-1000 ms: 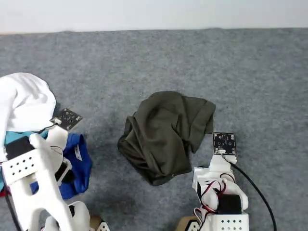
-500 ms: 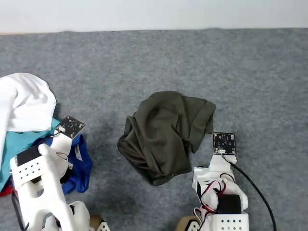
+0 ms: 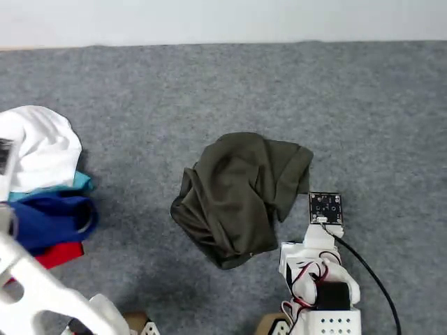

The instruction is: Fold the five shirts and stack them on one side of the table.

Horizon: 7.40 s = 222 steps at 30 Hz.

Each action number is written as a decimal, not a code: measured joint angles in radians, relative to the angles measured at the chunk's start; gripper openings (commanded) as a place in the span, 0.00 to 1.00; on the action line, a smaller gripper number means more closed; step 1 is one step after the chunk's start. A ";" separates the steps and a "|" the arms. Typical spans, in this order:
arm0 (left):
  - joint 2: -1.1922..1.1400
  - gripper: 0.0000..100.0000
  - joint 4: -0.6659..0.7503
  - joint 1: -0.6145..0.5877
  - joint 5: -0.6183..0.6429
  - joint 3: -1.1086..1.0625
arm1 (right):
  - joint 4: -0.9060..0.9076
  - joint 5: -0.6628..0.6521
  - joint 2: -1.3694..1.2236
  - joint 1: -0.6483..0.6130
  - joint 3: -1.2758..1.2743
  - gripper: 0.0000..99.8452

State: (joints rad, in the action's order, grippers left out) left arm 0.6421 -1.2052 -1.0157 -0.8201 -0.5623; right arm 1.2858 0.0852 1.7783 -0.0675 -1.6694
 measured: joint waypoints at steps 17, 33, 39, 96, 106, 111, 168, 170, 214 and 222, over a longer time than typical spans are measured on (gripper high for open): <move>-0.123 0.21 0.209 -0.336 0.020 -0.002 | 0.000 0.000 0.000 0.000 0.000 0.01; -0.123 0.22 -0.480 -0.107 0.199 0.546 | -0.071 0.000 0.000 0.000 0.029 0.01; -0.040 0.22 -0.523 0.032 0.298 0.572 | -0.176 0.000 0.000 0.058 0.167 0.01; -0.038 0.15 -0.169 1.513 0.612 -0.161 | 0.462 -0.325 -1.043 -0.144 1.143 0.01; -0.166 0.18 -0.081 1.649 0.431 -0.167 | 0.462 -0.396 -1.043 0.129 1.143 0.17; -0.247 0.23 -0.035 1.654 0.368 -0.169 | 0.463 -0.473 -1.043 0.213 1.143 0.20; -0.433 0.00 0.097 0.735 0.319 0.269 | 0.439 -0.514 -1.043 0.215 1.143 0.20; -0.433 0.00 0.120 0.672 0.319 0.269 | 0.427 -0.514 -1.043 0.169 1.143 0.20; -0.629 0.19 0.060 0.493 0.365 0.252 | 0.212 -0.514 -2.214 -0.222 1.726 0.28; -0.631 0.19 0.060 0.491 0.365 0.245 | 0.206 -0.514 -2.332 -0.219 1.786 0.26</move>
State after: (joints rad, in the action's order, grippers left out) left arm 0.0115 -1.1454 -0.5247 -0.4549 -0.3168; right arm 1.4914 -0.4289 -0.5539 -0.2869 0.1166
